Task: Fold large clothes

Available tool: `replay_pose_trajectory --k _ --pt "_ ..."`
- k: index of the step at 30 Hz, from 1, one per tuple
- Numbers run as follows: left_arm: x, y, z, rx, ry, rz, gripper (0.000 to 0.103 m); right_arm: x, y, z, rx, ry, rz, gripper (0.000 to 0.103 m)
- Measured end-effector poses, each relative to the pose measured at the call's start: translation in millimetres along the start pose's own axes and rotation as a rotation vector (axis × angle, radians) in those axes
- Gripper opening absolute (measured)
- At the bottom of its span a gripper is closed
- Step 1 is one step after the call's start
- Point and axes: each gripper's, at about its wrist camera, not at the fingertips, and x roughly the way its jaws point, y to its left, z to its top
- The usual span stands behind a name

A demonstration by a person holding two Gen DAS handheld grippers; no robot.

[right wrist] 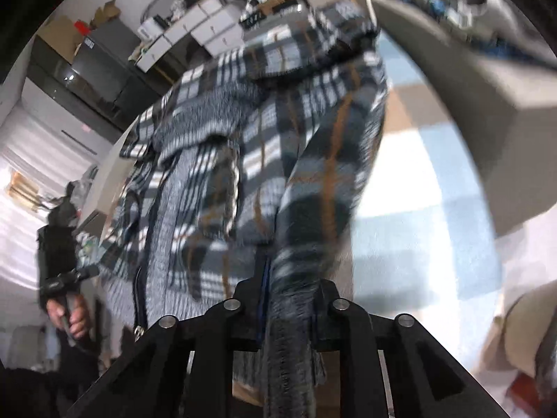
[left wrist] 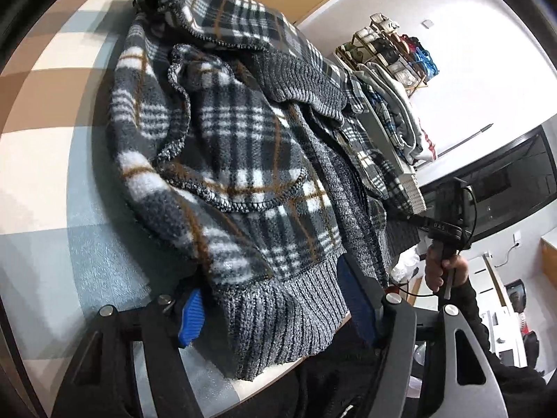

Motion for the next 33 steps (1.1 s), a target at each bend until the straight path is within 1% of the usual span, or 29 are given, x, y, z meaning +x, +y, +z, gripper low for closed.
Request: replay_pose_trajectory --k 1,2,3,4,6,7,8,9,10,11,12,13,14,15,16,18,20,22,23,24,25,26,27,29,31,33 --pt "-1 2 2 0.001 0.006 -0.002 0.066 4 -3 -1 0.020 0.031 0.050 0.032" --pt "0 -1 2 0.014 0.021 0.001 0.069 4 -6 2 0.038 0.046 0.102 0.036" --pt "2 -4 3 0.031 0.036 0.006 0.070 5 -7 5 0.050 0.058 0.115 0.036" --pt "2 -4 3 0.040 0.044 0.009 0.074 6 -8 9 0.062 0.077 0.121 0.036" --pt "5 -6 4 0.059 0.056 0.009 0.074 7 -4 15 0.054 0.090 0.110 0.034" --pt "5 -5 5 0.056 0.052 0.006 0.074 8 -2 16 0.041 0.090 0.094 0.027" --pt "5 -4 4 0.044 0.046 0.001 0.072 10 2 17 0.021 0.093 0.060 0.021" --pt "4 -2 3 0.033 0.039 0.011 0.067 14 7 16 0.002 0.093 0.030 0.014" --pt "4 0 4 0.033 0.035 0.044 0.049 14 11 15 -0.014 0.080 0.011 0.013" --pt "4 -1 3 0.049 0.039 0.106 0.025 12 14 13 -0.034 0.065 -0.002 0.012" --pt "2 1 1 0.066 0.041 0.160 0.016 10 14 11 -0.053 0.049 -0.014 0.011" --pt "1 2 -1 0.070 0.042 0.174 0.014 7 15 9 -0.074 0.019 -0.033 0.011" --pt "-1 5 -2 0.055 0.049 0.161 0.012 2 16 5 -0.087 -0.009 -0.041 0.011" --pt "-2 6 -3 0.050 0.052 0.158 0.012 1 12 3 -0.086 -0.019 -0.043 0.011" --pt "-2 5 -5 0.055 0.062 0.163 0.008 -2 11 -1 -0.083 -0.032 -0.042 0.011" --pt "0 4 -8 0.065 0.077 0.154 0.006 -2 11 -4 -0.088 -0.017 -0.015 0.010" --pt "-1 8 -11 0.047 0.093 0.127 0.005 -2 17 -9 -0.121 0.003 -0.037 0.010" --pt "-5 12 -13 0.035 0.102 0.114 0.005 -2 20 -11 -0.124 0.017 -0.054 0.010" --pt "-8 14 -16 0.030 0.102 0.123 0.005 -5 19 -13 -0.120 0.027 -0.054 0.010" --pt "-13 13 -20 0.028 0.099 0.147 0.005 -7 17 -15 -0.111 0.032 -0.049 0.010" --pt "-18 10 -25 0.038 0.096 0.178 0.005 -9 14 -19 -0.086 0.050 -0.026 0.010" --pt "-23 10 -29 0.041 0.095 0.188 0.005 -11 11 -24 -0.062 0.066 0.010 0.010" --pt "-27 11 -35 0.032 0.103 0.176 0.005 -13 10 -26 -0.052 0.070 0.036 0.010" --pt "-31 11 -39 0.011 0.118 0.123 0.005 -18 9 -34 -0.049 0.082 0.079 0.010" --pt "-39 13 -36 -0.030 0.131 0.025 0.004 -25 10 -39 -0.036 0.082 0.108 0.010" --pt "-44 14 -24 -0.058 0.116 -0.043 0.004 -35 7 -33 0.016 0.075 0.171 0.010"
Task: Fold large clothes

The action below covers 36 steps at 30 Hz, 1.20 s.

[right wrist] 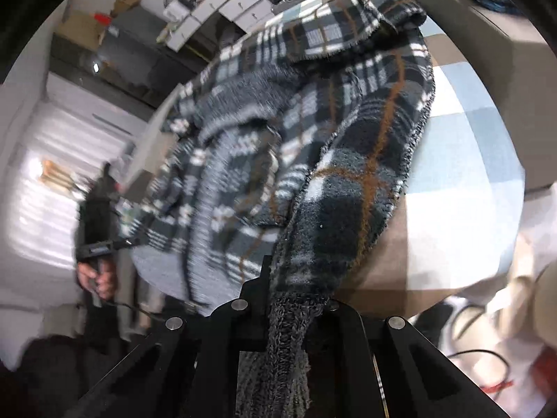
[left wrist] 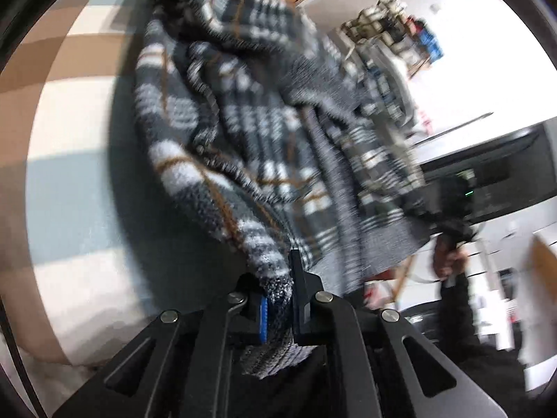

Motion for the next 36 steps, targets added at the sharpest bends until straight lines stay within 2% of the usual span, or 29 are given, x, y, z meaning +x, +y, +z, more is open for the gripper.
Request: replay_pose_trajectory --k 2,3,5,7,10,13,14,16,19,23,26,30,33,34,36 --pt "-7 -2 24 -0.029 -0.031 -0.081 0.004 -8 1 19 0.054 -0.019 0.086 0.011" --pt "-8 -5 33 -0.026 -0.039 -0.098 0.004 -16 1 25 0.066 -0.026 0.110 0.011" --pt "-11 -12 59 -0.010 -0.077 -0.088 0.004 -25 7 51 0.085 -0.054 0.146 0.011" --pt "-11 -13 80 -0.021 -0.092 -0.111 0.004 -32 13 74 0.107 -0.082 0.169 0.011" --pt "-11 1 120 -0.100 -0.125 -0.152 0.004 -37 13 111 0.183 -0.114 0.173 0.011" --pt "-14 23 142 -0.196 -0.168 -0.196 0.004 -35 4 144 0.247 -0.133 0.173 0.011" --pt "-14 30 148 -0.193 -0.202 -0.208 0.004 -33 -2 158 0.276 -0.137 0.176 0.011" --pt "-13 43 163 -0.249 -0.214 -0.230 0.004 -23 -10 176 0.320 -0.134 0.178 0.011" --pt "-5 58 177 -0.300 -0.204 -0.225 0.004 -7 -24 202 0.370 -0.112 0.171 0.011" --pt "6 56 196 -0.290 -0.193 -0.178 0.004 17 -46 233 0.446 -0.062 0.166 0.012" --pt "6 65 202 -0.328 -0.170 -0.190 0.005 28 -60 248 0.488 -0.019 0.152 0.013" --pt "13 81 205 -0.418 -0.091 -0.217 0.006 35 -72 260 0.540 0.034 0.151 0.014" --pt "8 84 206 -0.416 -0.073 -0.219 0.007 33 -78 263 0.561 0.040 0.155 0.018" --pt "6 82 206 -0.405 -0.076 -0.214 0.011 32 -79 265 0.568 0.044 0.153 0.023" --pt "-3 77 209 -0.364 -0.117 -0.158 0.025 25 -80 266 0.563 0.033 0.145 0.028"
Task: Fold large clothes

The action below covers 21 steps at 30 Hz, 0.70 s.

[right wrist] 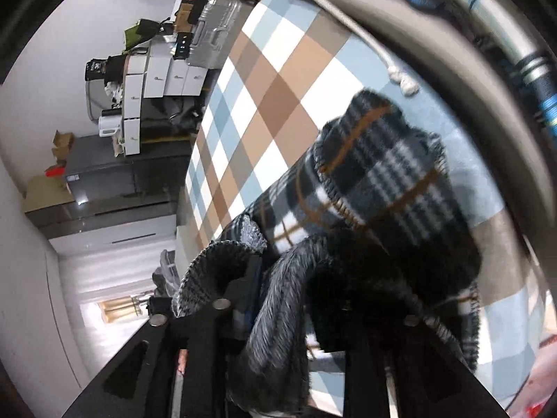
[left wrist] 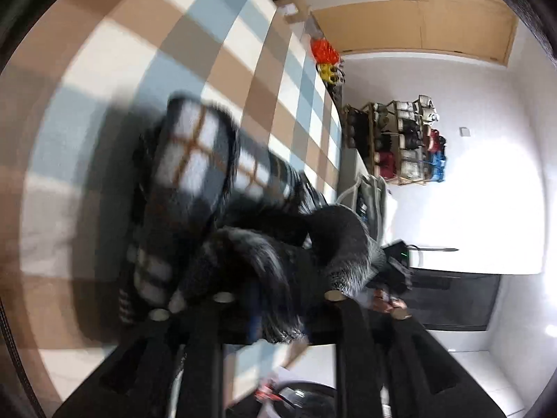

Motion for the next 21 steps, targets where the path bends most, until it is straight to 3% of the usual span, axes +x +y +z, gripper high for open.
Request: replay_pose_trajectory --k 2,3,4,6,8,12,15,18,21 --pt "-6 -4 3 0.014 -0.044 0.003 0.044 -11 -2 -1 -0.001 -0.025 0.015 0.031" --pt "-14 -3 4 0.009 -0.079 -0.016 0.047 -15 -2 0 0.004 -0.040 0.016 0.039" --pt "-21 -1 6 0.004 -0.110 -0.024 0.049 -24 -3 0 -0.001 -0.088 0.006 0.055" --pt "-34 4 8 -0.002 -0.159 -0.026 0.049 -45 -2 4 -0.015 -0.203 -0.016 0.069" --pt "-41 6 7 0.003 -0.198 -0.006 0.049 -63 -3 5 -0.031 -0.296 -0.003 0.071" --pt "-41 -4 -10 0.098 -0.206 0.020 0.049 -64 13 -18 -0.173 -0.337 -0.071 0.075" --pt "-29 -20 -28 0.210 -0.164 0.061 0.049 -42 37 -51 -0.377 -0.301 -0.183 0.080" --pt "-10 -37 -43 0.312 -0.113 0.104 0.049 -13 57 -78 -0.603 -0.283 -0.365 0.082" --pt "7 -46 -47 0.377 -0.115 0.211 0.050 8 63 -84 -0.725 -0.283 -0.481 0.082"
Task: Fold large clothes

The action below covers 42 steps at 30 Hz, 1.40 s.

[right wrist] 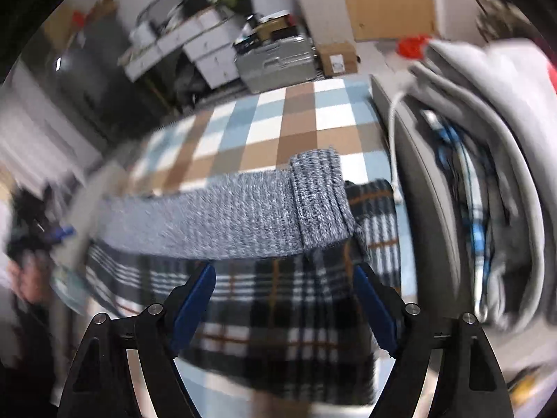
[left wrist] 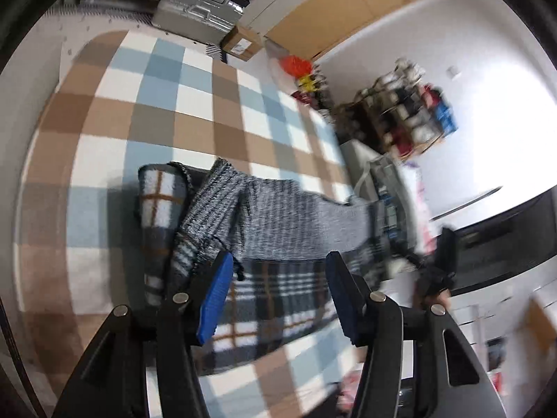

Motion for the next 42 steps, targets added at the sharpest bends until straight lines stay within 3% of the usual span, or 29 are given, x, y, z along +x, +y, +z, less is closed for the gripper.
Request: replay_pose_trajectory --k 5,8,9,11,12,13,14,16,24,29,32,35,37,41,42 --pt "26 21 9 -0.020 0.034 0.105 0.050 38 -5 10 -0.035 0.032 -0.030 0.082" --pt "40 33 12 -0.027 0.059 0.087 0.050 54 -5 16 -0.056 0.026 -0.077 0.080" --pt "46 35 13 -0.012 0.071 0.063 0.050 54 -5 17 -0.055 0.014 -0.083 0.072" --pt "51 33 11 0.017 0.088 0.071 0.049 55 -5 17 -0.063 -0.003 -0.112 0.045" --pt "55 32 10 0.035 0.096 0.082 0.045 54 -5 17 -0.068 -0.008 -0.140 0.022" --pt "55 28 8 0.055 0.103 0.090 0.026 53 -6 17 -0.068 -0.018 -0.166 0.011" --pt "57 25 7 0.083 0.116 0.110 0.008 51 -11 15 -0.055 -0.026 -0.150 0.010" --pt "55 18 5 0.124 0.109 0.136 0.007 45 -16 14 -0.045 -0.046 -0.124 0.006" --pt "47 30 5 0.094 0.041 0.210 0.004 19 -17 9 -0.043 -0.149 -0.206 0.005" --pt "43 48 4 0.032 -0.010 0.227 0.003 30 -33 7 0.020 -0.105 -0.231 0.005" --pt "40 56 1 0.001 -0.018 0.205 0.003 47 -50 4 0.094 -0.064 -0.189 0.008" --pt "30 44 -3 0.022 -0.045 0.236 0.003 43 -52 5 0.107 -0.067 -0.159 0.021" --pt "17 33 -4 0.040 -0.089 0.261 0.003 36 -51 5 0.109 -0.069 -0.172 0.050" --pt "-9 7 -9 0.100 -0.179 0.242 0.003 -1 -32 3 0.070 -0.185 -0.240 0.059" --pt "-9 0 -11 0.120 -0.181 0.223 0.003 -8 -24 3 0.049 -0.214 -0.234 0.069"
